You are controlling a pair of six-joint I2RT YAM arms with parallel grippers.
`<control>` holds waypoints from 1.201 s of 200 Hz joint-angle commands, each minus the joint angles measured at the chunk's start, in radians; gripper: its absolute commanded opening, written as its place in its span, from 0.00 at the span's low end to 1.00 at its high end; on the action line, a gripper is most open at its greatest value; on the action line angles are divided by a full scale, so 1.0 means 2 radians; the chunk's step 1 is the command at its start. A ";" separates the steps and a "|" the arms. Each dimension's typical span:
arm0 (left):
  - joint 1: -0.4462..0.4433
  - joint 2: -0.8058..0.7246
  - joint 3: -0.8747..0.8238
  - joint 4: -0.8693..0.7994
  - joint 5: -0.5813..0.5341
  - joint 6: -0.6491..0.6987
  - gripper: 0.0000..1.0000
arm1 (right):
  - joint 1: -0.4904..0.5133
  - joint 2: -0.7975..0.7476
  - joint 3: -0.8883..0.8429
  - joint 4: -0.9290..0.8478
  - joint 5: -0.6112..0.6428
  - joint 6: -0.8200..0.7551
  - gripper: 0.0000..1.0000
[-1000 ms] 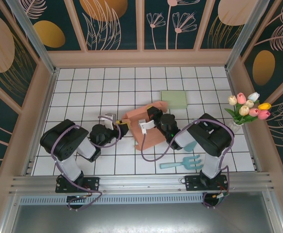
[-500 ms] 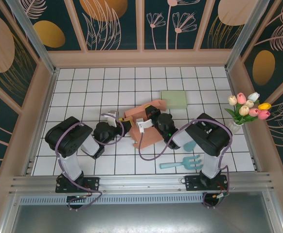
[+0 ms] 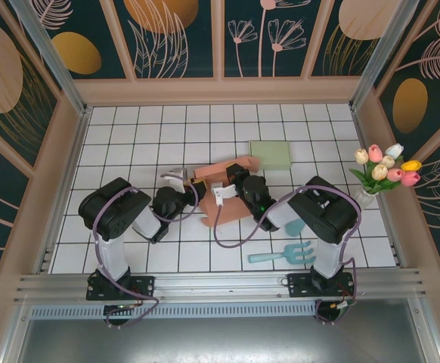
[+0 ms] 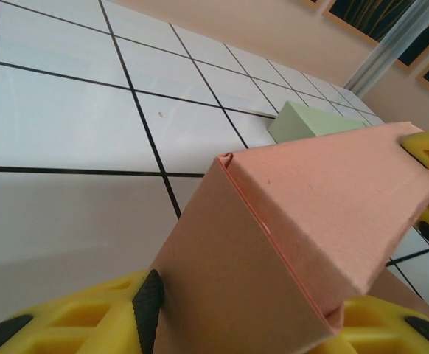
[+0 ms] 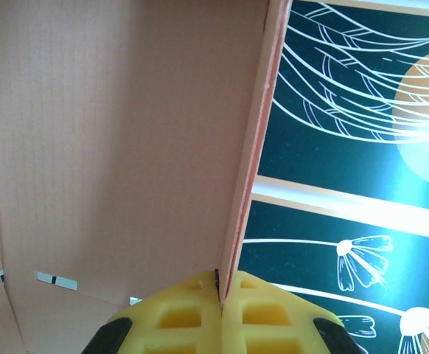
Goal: Fold the paper box
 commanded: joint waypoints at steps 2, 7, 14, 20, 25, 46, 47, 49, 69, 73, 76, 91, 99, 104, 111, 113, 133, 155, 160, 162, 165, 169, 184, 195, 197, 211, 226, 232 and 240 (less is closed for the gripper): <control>-0.002 0.017 0.024 -0.014 -0.034 0.001 0.46 | 0.026 0.002 0.005 -0.071 -0.037 0.017 0.00; -0.003 0.017 0.028 -0.016 -0.037 0.002 0.46 | 0.028 0.001 0.008 -0.079 -0.036 0.020 0.00; -0.004 0.017 0.033 -0.022 -0.045 0.002 0.45 | 0.029 0.001 0.010 -0.086 -0.036 0.026 0.00; -0.007 0.017 0.037 -0.027 -0.053 0.004 0.44 | 0.029 0.001 0.012 -0.092 -0.036 0.031 0.00; -0.009 0.017 0.041 -0.031 -0.060 0.007 0.44 | 0.028 -0.001 0.014 -0.099 -0.035 0.035 0.00; -0.020 0.020 0.054 -0.048 -0.095 0.031 0.40 | 0.029 -0.010 0.027 -0.141 -0.037 0.061 0.00; -0.020 0.021 0.055 -0.048 -0.097 0.032 0.40 | 0.029 -0.010 0.028 -0.143 -0.037 0.062 0.00; -0.021 0.022 0.055 -0.046 -0.099 0.034 0.39 | 0.029 -0.011 0.030 -0.149 -0.038 0.065 0.00; -0.023 0.028 0.057 -0.041 -0.117 0.051 0.31 | 0.027 -0.021 0.044 -0.199 -0.044 0.088 0.00; -0.023 0.030 0.058 -0.040 -0.120 0.055 0.30 | 0.027 -0.022 0.046 -0.205 -0.045 0.092 0.00; -0.023 0.031 0.058 -0.039 -0.122 0.058 0.29 | 0.026 -0.023 0.047 -0.209 -0.045 0.095 0.00; -0.024 0.037 0.063 -0.039 -0.121 0.073 0.24 | 0.024 -0.027 0.051 -0.223 -0.050 0.106 0.00; -0.023 0.038 0.066 -0.043 -0.119 0.079 0.21 | 0.022 -0.028 0.054 -0.233 -0.052 0.111 0.00; -0.023 0.039 0.069 -0.047 -0.119 0.081 0.18 | 0.022 -0.029 0.056 -0.239 -0.053 0.113 0.00; -0.024 0.040 0.071 -0.052 -0.121 0.084 0.15 | 0.021 -0.028 0.060 -0.248 -0.053 0.116 0.00; -0.023 0.039 0.072 -0.053 -0.122 0.085 0.14 | 0.021 -0.028 0.061 -0.249 -0.053 0.117 0.00; -0.024 0.039 0.078 -0.068 -0.152 0.087 0.10 | 0.020 -0.023 0.070 -0.260 -0.044 0.126 0.00; -0.023 0.031 0.078 -0.075 -0.112 0.102 0.20 | 0.016 -0.028 0.072 -0.261 -0.050 0.139 0.00; -0.024 0.028 0.078 -0.079 -0.096 0.105 0.26 | 0.015 -0.030 0.074 -0.265 -0.053 0.144 0.00; -0.024 0.027 0.078 -0.080 -0.090 0.105 0.28 | 0.014 -0.032 0.074 -0.266 -0.055 0.147 0.00; -0.024 0.025 0.077 -0.082 -0.083 0.106 0.31 | 0.014 -0.033 0.075 -0.269 -0.057 0.149 0.00; -0.024 0.023 0.076 -0.085 -0.075 0.106 0.33 | 0.013 -0.034 0.076 -0.273 -0.058 0.152 0.00; -0.024 0.011 0.075 -0.104 -0.058 0.108 0.39 | 0.011 -0.036 0.078 -0.281 -0.056 0.155 0.00; -0.024 0.006 0.076 -0.123 -0.053 0.108 0.40 | 0.008 -0.036 0.078 -0.282 -0.055 0.157 0.00; -0.023 0.005 0.075 -0.126 -0.052 0.109 0.40 | 0.008 -0.036 0.078 -0.281 -0.055 0.157 0.00; -0.023 -0.001 0.066 -0.130 -0.048 0.108 0.42 | 0.005 -0.036 0.077 -0.281 -0.055 0.161 0.00; -0.023 -0.010 0.046 -0.119 -0.041 0.106 0.48 | 0.001 -0.036 0.075 -0.280 -0.057 0.165 0.00; -0.023 -0.015 0.038 -0.117 -0.037 0.106 0.50 | 0.000 -0.036 0.075 -0.281 -0.057 0.166 0.00; -0.023 -0.024 0.027 -0.113 -0.031 0.108 0.53 | -0.001 -0.036 0.075 -0.282 -0.058 0.166 0.00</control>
